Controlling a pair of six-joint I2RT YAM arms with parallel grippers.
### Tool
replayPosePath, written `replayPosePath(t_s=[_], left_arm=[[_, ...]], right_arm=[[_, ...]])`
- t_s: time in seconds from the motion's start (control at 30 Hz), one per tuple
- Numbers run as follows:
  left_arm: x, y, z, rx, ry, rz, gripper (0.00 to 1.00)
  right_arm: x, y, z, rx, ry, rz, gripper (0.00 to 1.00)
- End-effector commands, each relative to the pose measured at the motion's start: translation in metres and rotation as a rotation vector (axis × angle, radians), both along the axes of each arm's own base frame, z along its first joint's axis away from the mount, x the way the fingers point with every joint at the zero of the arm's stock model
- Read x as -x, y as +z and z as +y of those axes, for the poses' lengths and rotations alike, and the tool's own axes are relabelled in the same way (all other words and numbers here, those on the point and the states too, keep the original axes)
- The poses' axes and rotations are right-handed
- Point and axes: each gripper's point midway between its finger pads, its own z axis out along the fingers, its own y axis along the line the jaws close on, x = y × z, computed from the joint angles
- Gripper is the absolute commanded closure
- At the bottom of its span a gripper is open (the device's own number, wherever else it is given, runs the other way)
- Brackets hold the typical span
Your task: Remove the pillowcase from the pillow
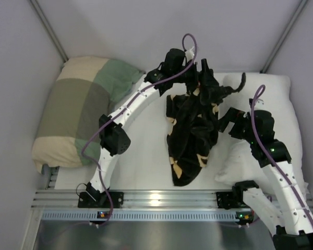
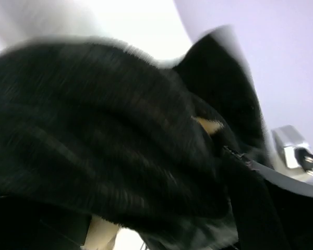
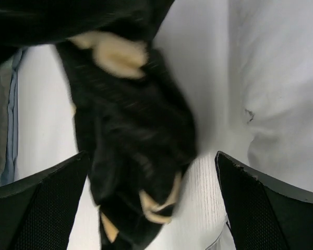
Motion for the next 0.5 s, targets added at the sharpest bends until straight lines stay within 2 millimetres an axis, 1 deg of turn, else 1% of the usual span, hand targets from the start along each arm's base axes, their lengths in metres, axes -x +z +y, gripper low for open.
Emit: replayPosePath(t_s=[0.0, 0.03, 0.07, 0.1, 0.13, 0.17, 0.2, 0.23, 0.27, 0.3, 0.33, 0.37, 0.43, 0.47], left_arm=[[-0.014, -0.055, 0.035, -0.135, 0.079, 0.146, 0.01], [-0.021, -0.069, 0.049, -0.189, 0.136, 0.124, 0.01], [-0.031, -0.063, 0.070, -0.232, 0.250, 0.079, 0.01], [-0.030, -0.091, 0.085, -0.306, 0.296, 0.103, 0.01], [-0.031, -0.094, 0.097, -0.344, 0.333, 0.075, 0.01], [-0.027, -0.078, 0.110, -0.345, 0.375, 0.042, 0.01], [-0.029, -0.080, 0.123, -0.379, 0.437, 0.027, 0.01], [-0.022, -0.095, 0.135, -0.421, 0.459, 0.045, 0.01], [-0.014, -0.075, 0.148, -0.407, 0.491, 0.014, 0.01], [-0.015, -0.077, 0.165, -0.445, 0.566, 0.002, 0.01], [-0.006, -0.090, 0.177, -0.480, 0.588, 0.025, 0.01], [0.005, -0.070, 0.189, -0.450, 0.610, 0.000, 0.01], [0.020, -0.069, 0.201, -0.436, 0.641, 0.025, 0.01], [0.040, -0.068, 0.215, -0.416, 0.656, 0.038, 0.01]], right_arm=[[0.003, -0.005, 0.025, -0.016, 0.165, -0.007, 0.00], [0.002, -0.013, 0.029, -0.021, 0.185, 0.013, 0.01], [0.003, -0.025, 0.030, -0.022, 0.193, 0.041, 0.01], [0.000, -0.028, 0.032, -0.028, 0.199, 0.036, 0.00], [-0.001, -0.035, 0.035, -0.031, 0.206, 0.048, 0.00], [-0.001, -0.045, 0.036, -0.030, 0.211, 0.066, 0.01], [-0.005, -0.046, 0.038, -0.039, 0.206, 0.062, 0.00], [-0.005, -0.054, 0.042, -0.043, 0.215, 0.087, 0.01], [-0.006, -0.061, 0.045, -0.045, 0.223, 0.106, 0.01], [-0.007, -0.063, 0.049, -0.051, 0.226, 0.113, 0.01], [-0.008, -0.068, 0.059, -0.050, 0.249, 0.123, 0.01], [-0.008, -0.072, 0.064, -0.046, 0.258, 0.133, 0.01], [-0.012, -0.080, 0.076, -0.037, 0.260, 0.148, 0.00], [-0.006, -0.083, 0.092, -0.028, 0.303, 0.159, 0.01]])
